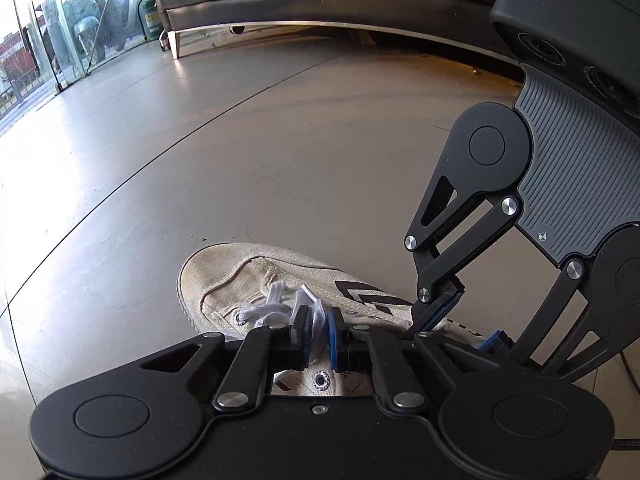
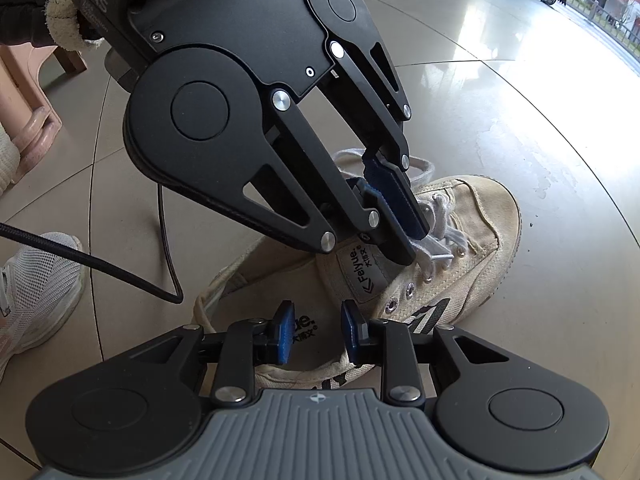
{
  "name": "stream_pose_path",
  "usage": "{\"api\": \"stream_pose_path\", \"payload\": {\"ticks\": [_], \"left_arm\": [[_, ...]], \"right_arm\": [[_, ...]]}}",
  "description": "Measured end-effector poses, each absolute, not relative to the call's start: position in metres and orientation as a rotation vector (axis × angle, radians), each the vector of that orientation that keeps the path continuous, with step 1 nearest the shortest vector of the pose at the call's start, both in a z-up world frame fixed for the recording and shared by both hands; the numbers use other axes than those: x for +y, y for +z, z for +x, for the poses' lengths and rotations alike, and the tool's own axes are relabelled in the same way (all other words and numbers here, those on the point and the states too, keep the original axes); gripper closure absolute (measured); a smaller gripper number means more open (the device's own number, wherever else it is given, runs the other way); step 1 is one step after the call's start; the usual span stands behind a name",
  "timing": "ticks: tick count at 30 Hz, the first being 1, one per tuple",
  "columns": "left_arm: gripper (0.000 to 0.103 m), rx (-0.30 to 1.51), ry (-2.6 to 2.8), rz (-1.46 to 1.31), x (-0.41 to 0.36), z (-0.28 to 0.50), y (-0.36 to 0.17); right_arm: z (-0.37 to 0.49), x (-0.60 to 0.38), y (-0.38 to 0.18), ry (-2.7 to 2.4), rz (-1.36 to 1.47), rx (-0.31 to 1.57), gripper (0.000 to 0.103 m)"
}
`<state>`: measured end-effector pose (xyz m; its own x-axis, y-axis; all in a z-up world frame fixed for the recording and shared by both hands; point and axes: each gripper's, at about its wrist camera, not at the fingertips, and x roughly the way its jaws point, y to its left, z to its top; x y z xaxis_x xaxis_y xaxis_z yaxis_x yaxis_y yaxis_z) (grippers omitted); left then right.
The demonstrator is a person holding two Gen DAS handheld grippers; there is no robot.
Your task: Lace up shoes with both hands
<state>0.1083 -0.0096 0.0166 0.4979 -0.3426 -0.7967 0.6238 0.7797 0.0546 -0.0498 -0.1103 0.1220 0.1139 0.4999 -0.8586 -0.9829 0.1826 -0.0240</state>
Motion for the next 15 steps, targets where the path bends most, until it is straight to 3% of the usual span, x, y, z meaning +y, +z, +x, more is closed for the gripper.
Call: {"api": "stream_pose_path", "payload": {"ticks": [15], "left_arm": [[0.103, 0.883, -0.590, 0.212, 0.012, 0.078, 0.029]], "right_arm": [[-0.032, -0.129, 0.142, 1.112, -0.629, 0.822, 0.075]]}}
